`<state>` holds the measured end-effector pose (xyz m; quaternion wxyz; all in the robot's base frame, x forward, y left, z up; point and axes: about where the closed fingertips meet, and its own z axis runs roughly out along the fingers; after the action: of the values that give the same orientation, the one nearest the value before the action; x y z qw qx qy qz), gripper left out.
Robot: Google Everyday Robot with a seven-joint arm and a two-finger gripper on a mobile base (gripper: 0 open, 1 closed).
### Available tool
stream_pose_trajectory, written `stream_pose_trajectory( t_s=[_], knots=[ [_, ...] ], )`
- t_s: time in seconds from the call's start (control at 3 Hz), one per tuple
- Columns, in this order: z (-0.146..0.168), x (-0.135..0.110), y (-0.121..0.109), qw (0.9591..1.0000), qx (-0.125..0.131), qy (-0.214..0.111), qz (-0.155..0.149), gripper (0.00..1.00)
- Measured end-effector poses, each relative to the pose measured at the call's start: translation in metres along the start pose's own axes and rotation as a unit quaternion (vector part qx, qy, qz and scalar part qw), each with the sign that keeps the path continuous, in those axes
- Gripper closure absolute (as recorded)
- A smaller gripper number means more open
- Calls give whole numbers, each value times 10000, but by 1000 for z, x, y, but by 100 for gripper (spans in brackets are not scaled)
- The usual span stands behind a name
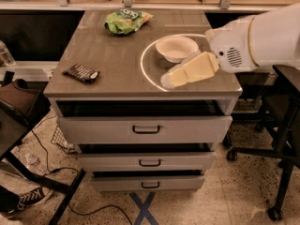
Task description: Pick rxbar chocolate
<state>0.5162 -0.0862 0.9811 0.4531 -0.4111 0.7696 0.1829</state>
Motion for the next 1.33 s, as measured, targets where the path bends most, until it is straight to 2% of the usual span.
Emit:
stream_pose_trajectory(
  t_s=[0.33,0.67,1.0,1.33],
  knots=[
    [43,-20,-9,9991,258,-343,60,0],
    [88,-40,-15,9975,470,-522,44,0],
    [142,-54,-11,9960,417,-795,40,0],
    [208,-62,-1,9927,251,-1182,66,0]
  ],
)
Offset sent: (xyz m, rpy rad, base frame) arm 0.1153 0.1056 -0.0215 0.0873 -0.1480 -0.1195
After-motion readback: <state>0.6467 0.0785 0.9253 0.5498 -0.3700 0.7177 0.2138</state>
